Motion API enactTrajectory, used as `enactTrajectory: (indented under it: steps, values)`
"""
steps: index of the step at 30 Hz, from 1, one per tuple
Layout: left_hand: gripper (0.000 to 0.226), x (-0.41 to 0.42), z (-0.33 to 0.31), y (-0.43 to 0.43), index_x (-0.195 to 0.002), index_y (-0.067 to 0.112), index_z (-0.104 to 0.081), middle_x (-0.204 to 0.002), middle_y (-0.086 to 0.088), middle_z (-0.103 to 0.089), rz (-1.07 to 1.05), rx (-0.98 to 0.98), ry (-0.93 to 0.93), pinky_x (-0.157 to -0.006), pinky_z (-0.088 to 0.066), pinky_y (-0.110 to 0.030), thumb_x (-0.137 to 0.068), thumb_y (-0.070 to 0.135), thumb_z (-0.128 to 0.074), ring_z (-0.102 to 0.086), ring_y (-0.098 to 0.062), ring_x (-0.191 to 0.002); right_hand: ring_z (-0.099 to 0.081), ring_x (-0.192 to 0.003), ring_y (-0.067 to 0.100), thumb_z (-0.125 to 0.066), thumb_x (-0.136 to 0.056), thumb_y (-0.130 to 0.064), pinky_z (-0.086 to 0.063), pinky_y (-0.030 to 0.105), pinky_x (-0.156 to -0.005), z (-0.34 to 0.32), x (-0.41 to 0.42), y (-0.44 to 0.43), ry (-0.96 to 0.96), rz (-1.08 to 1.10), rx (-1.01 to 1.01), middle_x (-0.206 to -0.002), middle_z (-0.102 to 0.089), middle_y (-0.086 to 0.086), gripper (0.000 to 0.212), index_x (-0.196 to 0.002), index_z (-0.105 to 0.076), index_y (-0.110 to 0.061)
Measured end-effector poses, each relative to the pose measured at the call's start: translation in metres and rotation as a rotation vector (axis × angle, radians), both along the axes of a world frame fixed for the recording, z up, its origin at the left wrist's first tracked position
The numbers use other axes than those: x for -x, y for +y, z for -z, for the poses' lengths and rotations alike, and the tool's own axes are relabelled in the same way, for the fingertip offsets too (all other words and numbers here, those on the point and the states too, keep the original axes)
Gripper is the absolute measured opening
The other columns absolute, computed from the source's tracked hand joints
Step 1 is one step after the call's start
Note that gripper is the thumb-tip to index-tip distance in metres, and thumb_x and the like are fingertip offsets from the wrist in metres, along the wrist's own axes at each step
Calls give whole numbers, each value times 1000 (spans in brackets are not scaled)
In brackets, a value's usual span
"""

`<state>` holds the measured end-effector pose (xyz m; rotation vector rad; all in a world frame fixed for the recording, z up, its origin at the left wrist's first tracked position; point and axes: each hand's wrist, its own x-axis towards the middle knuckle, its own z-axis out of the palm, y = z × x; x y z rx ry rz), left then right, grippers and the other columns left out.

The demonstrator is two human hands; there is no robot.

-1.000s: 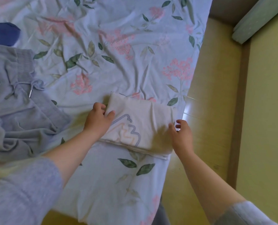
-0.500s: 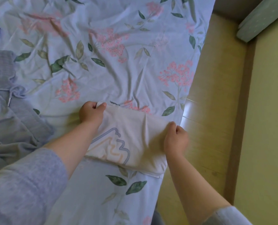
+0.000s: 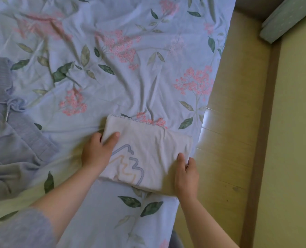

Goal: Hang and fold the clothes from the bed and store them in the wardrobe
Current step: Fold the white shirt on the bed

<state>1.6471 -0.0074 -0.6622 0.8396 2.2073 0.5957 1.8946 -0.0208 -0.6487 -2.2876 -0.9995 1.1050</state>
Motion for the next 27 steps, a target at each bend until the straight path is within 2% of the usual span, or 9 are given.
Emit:
enactTrajectory:
  steps: [2, 6, 9, 12, 14, 17, 21, 24, 27]
  values:
    - [47, 0, 0, -9, -71, 12, -52, -69, -5, -58, 30, -19, 35, -56, -36, -34, -84, 55, -63, -55, -26, -66, -48, -63, 19, -41, -100, -45, -33, 33, -54, 4, 0, -9, -46, -6, 27, -65, -50, 1, 46, -73, -45, -9]
    - [54, 4, 0, -7, -60, 16, -29, -55, 0, -32, 76, -61, 106, -50, -20, -35, -88, 44, -64, -33, -20, -52, -47, -63, 20, -40, -102, -41, -34, 36, -57, 10, 5, -15, -74, 37, 23, -65, -50, 2, 45, -71, -44, -9]
    - [51, 2, 4, -7, -62, 15, -30, -58, -2, -34, 100, -49, 147, -50, -21, -36, -90, 42, -63, -36, -24, -57, -51, -68, 25, -38, -102, -42, -35, 36, -60, 14, 9, -19, -131, 43, 37, -68, -53, 4, 45, -76, -46, -7]
    - [38, 1, 5, -9, -85, 6, -53, -85, -13, -57, 51, -44, 203, -64, -35, -39, -90, 43, -62, -53, -34, -85, -54, -71, 29, -35, -103, -41, -37, 36, -61, 16, 11, -23, -327, -53, 41, -75, -58, 5, 39, -84, -46, -9]
    - [49, 1, 4, -8, -107, -1, -55, -108, -23, -59, 36, 7, 216, -83, -42, -44, -91, 46, -58, -53, -39, -104, -55, -80, 29, -39, -102, -37, -41, 38, -68, 15, 12, -25, -388, -71, -35, -89, -60, 6, 27, -93, -48, -13]
    - [62, 0, 2, -5, -114, -4, -54, -118, -26, -57, 76, 93, 147, -84, -40, -41, -94, 54, -45, -53, -41, -108, -54, -106, 29, -45, -100, -32, -44, 41, -87, 12, 15, -26, -335, -62, -81, -113, -58, 9, 32, -118, -55, -7]
    - [70, 2, 1, -3, -112, -2, -59, -116, -26, -61, 84, 169, 35, -77, -37, -37, -92, 63, -42, -57, -41, -106, -43, -125, 28, -46, -99, -37, -35, 39, -104, 6, 22, -19, -211, -41, -68, -134, -47, 11, 51, -137, -45, -3]
    - [67, 4, -2, 0, -106, 2, -66, -109, -22, -66, 50, 185, -34, -75, -38, -33, -90, 64, -46, -60, -39, -100, -39, -131, 27, -51, -96, -42, -33, 37, -106, 3, 27, -10, -140, 15, -68, -142, -41, 10, 61, -142, -38, -5]
    - [62, 3, -7, 1, -110, 6, -64, -110, -17, -65, 13, 163, -108, -78, -37, -31, -88, 63, -52, -59, -36, -104, -53, -119, 29, -58, -91, -50, -41, 36, -93, 2, 22, 2, -31, 120, 10, -127, -57, 9, 57, -130, -50, -9]
